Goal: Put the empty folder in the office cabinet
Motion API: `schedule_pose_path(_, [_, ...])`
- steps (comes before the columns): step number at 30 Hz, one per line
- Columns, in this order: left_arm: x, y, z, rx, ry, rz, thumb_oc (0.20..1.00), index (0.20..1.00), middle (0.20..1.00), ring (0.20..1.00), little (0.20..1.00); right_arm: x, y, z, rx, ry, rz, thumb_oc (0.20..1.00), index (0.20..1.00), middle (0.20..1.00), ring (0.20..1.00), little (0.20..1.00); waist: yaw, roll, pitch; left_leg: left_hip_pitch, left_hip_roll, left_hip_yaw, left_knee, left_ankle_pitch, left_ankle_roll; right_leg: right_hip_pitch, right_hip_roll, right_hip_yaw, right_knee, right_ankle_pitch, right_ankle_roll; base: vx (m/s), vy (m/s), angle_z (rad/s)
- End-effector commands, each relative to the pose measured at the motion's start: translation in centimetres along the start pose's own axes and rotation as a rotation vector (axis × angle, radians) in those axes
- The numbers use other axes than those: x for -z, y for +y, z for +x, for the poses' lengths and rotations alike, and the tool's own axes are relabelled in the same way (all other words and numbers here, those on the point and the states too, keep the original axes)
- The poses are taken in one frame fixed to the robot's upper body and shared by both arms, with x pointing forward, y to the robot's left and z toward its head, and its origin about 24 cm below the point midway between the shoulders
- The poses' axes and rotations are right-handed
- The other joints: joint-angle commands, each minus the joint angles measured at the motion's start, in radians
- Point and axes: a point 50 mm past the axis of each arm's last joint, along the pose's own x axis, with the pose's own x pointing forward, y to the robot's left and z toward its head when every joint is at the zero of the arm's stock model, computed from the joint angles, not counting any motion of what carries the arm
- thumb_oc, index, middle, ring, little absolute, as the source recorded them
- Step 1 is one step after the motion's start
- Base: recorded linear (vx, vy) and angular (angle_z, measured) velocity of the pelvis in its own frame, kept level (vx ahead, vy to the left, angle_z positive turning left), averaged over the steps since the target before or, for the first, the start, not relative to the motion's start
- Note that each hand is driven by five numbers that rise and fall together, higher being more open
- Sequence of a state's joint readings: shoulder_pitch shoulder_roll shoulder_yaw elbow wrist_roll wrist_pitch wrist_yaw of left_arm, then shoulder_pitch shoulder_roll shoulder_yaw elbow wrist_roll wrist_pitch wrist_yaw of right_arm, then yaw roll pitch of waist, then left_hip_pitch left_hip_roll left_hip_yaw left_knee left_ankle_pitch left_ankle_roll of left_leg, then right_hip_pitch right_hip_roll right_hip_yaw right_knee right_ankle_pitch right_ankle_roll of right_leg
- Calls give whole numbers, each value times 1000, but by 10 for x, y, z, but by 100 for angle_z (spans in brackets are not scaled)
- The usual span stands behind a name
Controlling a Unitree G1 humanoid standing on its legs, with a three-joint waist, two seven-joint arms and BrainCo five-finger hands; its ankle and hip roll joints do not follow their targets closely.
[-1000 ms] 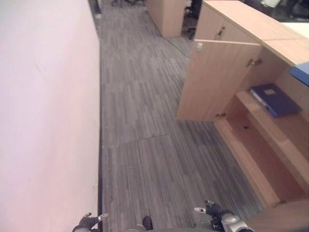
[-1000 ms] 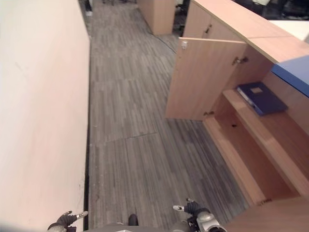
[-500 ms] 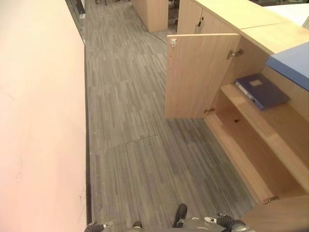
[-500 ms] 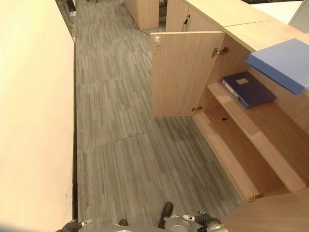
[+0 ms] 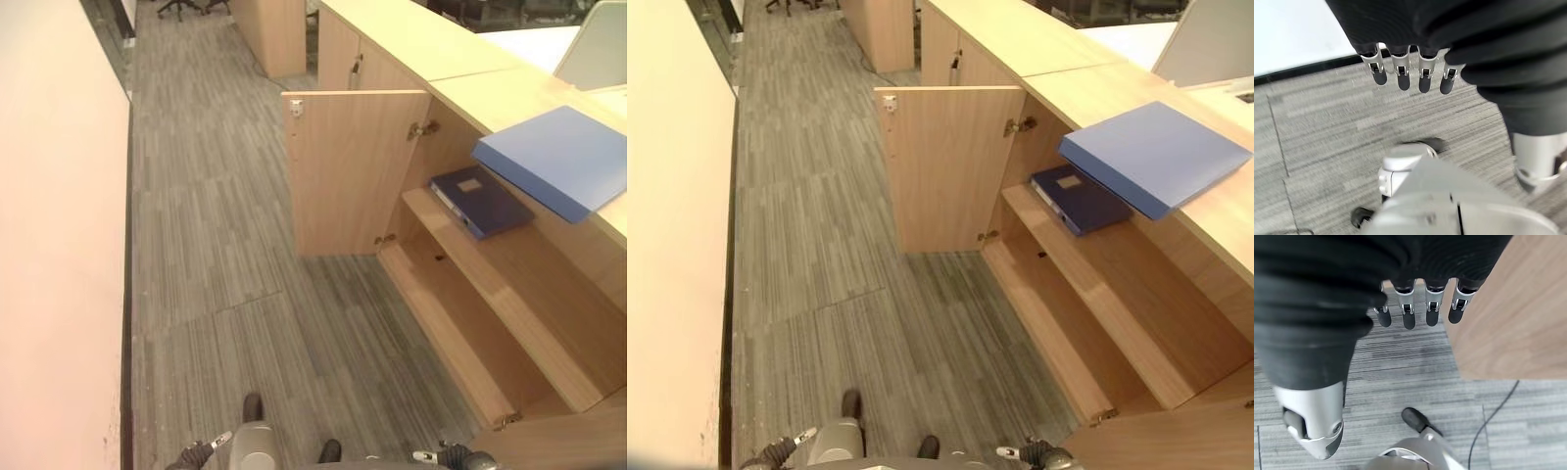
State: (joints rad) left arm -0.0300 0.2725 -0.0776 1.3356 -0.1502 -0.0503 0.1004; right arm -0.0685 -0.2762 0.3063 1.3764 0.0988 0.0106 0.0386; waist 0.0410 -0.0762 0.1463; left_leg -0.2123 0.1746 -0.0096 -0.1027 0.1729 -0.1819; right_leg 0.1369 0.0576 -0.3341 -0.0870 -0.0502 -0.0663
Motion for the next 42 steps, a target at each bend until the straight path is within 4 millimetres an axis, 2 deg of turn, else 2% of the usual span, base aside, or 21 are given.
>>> schedule_pose_path(1, [-14, -2, 1, -8, -57, 5, 1000, 1000, 1000, 1000, 1000, 7, -14, -2, 44, 2, 26, 1000, 1000, 1000, 1000, 1000, 27, -2, 3, 9, 24, 75, 17, 14, 68, 14, -120, 58, 53, -27, 129, 195, 174, -5])
schedule_pose_path(4, [-7, -3, 0, -6, -36, 12, 1000, 1000, 1000, 1000, 1000, 19, -9, -2, 30, 34, 45, 1000, 1000, 1000, 1000, 1000, 22, 20, -33, 42, 26, 82, 15, 3, 62, 37, -136, 75, 38, -28, 151, 302, 308, -38])
schedule_pose_path(7, [-3, 3, 0, -22, -15, 6, 1000, 1000, 1000, 1000, 1000, 22, 0, -2, 7, 46, 79, 1000, 1000, 1000, 1000, 1000, 15, 14, -55, 80, -31, 104, 15, -21, 93, 30, -208, 95, 43, -7, 182, 285, 364, -27])
schedule_pose_path(8, [-3, 3, 0, -22, -16, 6, 1000, 1000, 1000, 1000, 1000, 22, 0, -2, 7, 46, 79, 1000, 1000, 1000, 1000, 1000, 14, 15, -56, 78, -31, 103, 15, -21, 94, 28, -207, 95, 43, -6, 182, 165, 334, 7])
schedule_pose_path(10, [-3, 9, 1, -36, -11, 0, 1000, 1000, 1000, 1000, 1000, 10, 5, -1, -12, 7, 105, 1000, 1000, 1000, 1000, 1000, 17, 8, -69, 96, -108, 126, 20, -82, 145, -15, -283, 109, 64, 34, 224, 181, 499, -3])
schedule_pose_path(12, [-2, 11, 1, -39, -9, 1, 1000, 1000, 1000, 1000, 1000, 3, 6, 0, -21, -12, 96, 1000, 1000, 1000, 1000, 1000, 24, 10, -72, 103, -129, 145, 16, -97, 159, -35, -313, 96, 93, 52, 233, 129, 342, -28])
schedule_pose_path(13, [0, 16, 1, -51, 4, 9, 1000, 1000, 1000, 1000, 1000, -4, 8, 0, -33, -31, 62, 1000, 1000, 1000, 1000, 1000, 37, 17, -69, 129, -153, 167, 15, -136, 169, -60, -368, 35, 178, 83, 237, 148, 273, -45])
schedule_pose_path(15, [5, 24, 0, -66, 25, 21, 1000, 1000, 1000, 1000, 1000, -17, 8, 0, -35, -70, 32, 1000, 1000, 1000, 1000, 1000, 49, 25, -60, 150, -162, 200, 15, -164, 180, -79, -424, -70, 269, 114, 222, 150, 315, -37])
schedule_pose_path(16, [9, 28, 0, -75, 38, 28, 1000, 1000, 1000, 1000, 1000, -23, 9, 0, -39, -95, 25, 1000, 1000, 1000, 1000, 1000, 47, 24, -51, 167, -167, 220, 15, -180, 182, -87, -440, -115, 310, 117, 221, 82, 180, -39])
schedule_pose_path(17, [9, 28, 0, -75, 38, 28, 1000, 1000, 1000, 1000, 1000, -23, 9, 0, -39, -95, 25, 1000, 1000, 1000, 1000, 1000, 47, 24, -51, 167, -167, 220, 15, -181, 182, -87, -441, -115, 310, 117, 221, 94, 189, -61])
schedule_pose_path(19, [11, 35, -1, -92, 46, 20, 1000, 1000, 1000, 1000, 1000, -45, 14, -1, -54, -173, -6, 1000, 1000, 1000, 1000, 1000, 40, 23, -32, 201, -165, 283, 15, -202, 186, -125, -414, -195, 323, 118, 223, 67, 147, -56])
schedule_pose_path(23, [9, 35, 0, -93, 41, 0, 1000, 1000, 1000, 1000, 1000, -53, 13, -2, -48, -203, -21, 1000, 1000, 1000, 1000, 1000, 24, 30, -13, 235, -150, 343, 15, -217, 183, -197, -345, -223, 280, 105, 218, 69, 34, -67])
schedule_pose_path(24, [6, 31, 0, -83, 35, 12, 1000, 1000, 1000, 1000, 1000, -51, 10, -2, -35, -195, -9, 1000, 1000, 1000, 1000, 1000, 2, 24, 0, 266, -154, 369, 15, -235, 185, -245, -296, -228, 224, 133, 226, 79, -14, -59])
schedule_pose_path(25, [6, 31, 0, -83, 35, 12, 1000, 1000, 1000, 1000, 1000, -52, 10, -2, -35, -195, -9, 1000, 1000, 1000, 1000, 1000, 3, 26, 1, 267, -153, 371, 15, -236, 184, -243, -292, -228, 219, 136, 226, 173, -47, -70])
schedule_pose_path(27, [-3, 24, 1, -53, 13, 61, 1000, 1000, 1000, 1000, 1000, -42, 5, -1, -15, -162, 30, 1000, 1000, 1000, 1000, 1000, -23, 9, 7, 315, -168, 403, 15, -274, 184, -287, -245, -293, 74, 211, 258, 207, -88, -43])
schedule_pose_path(32, [-8, 14, 2, -9, -8, 120, 1000, 1000, 1000, 1000, 1000, -26, 6, 0, -16, -105, 50, 1000, 1000, 1000, 1000, 1000, -37, 0, -17, 354, -174, 426, 15, -306, 185, -255, -228, -296, 9, 219, 249, 179, -85, -24])
schedule_pose_path(36, [-8, 0, 1, 39, -14, 155, 1000, 1000, 1000, 1000, 1000, -10, 8, 0, -16, -58, 67, 1000, 1000, 1000, 1000, 1000, -68, 10, -59, 426, -120, 450, 15, -325, 162, -227, -172, -232, 8, 195, 223, 288, -211, -16])
schedule_pose_path(39, [-13, -1, 2, 48, -31, 156, 1000, 1000, 1000, 1000, 1000, -13, 13, 1, -31, -61, 52, 1000, 1000, 1000, 1000, 1000, -79, -13, -65, 393, 7, 498, 296, -370, 132, -176, -111, -176, 12, 137, 177, 315, -439, -70])
schedule_pose_path(40, [-22, -3, 2, 45, -68, 126, 1000, 1000, 1000, 1000, 1000, -17, 13, 1, -28, -71, 20, 1000, 1000, 1000, 1000, 1000, -45, -27, -39, 301, 116, 449, 641, -283, 144, -106, -51, -129, 0, 80, 116, 263, -524, -114])
schedule_pose_path(41, [-25, -5, 2, 46, -81, 109, 1000, 1000, 1000, 1000, 1000, -19, 12, 1, -25, -75, 16, 1000, 1000, 1000, 1000, 1000, -30, -25, -25, 236, 131, 395, 717, -258, 146, -93, -35, -118, 0, 62, 98, 221, -407, -111])
schedule_pose_path(42, [-25, -8, 1, 55, -88, 89, 1000, 1000, 1000, 1000, 1000, -19, 10, 1, -21, -72, -4, 1000, 1000, 1000, 1000, 1000, -10, -31, -14, 141, 100, 321, 724, -270, 172, -72, -39, -90, 0, 46, 96, 53, -64, -139])
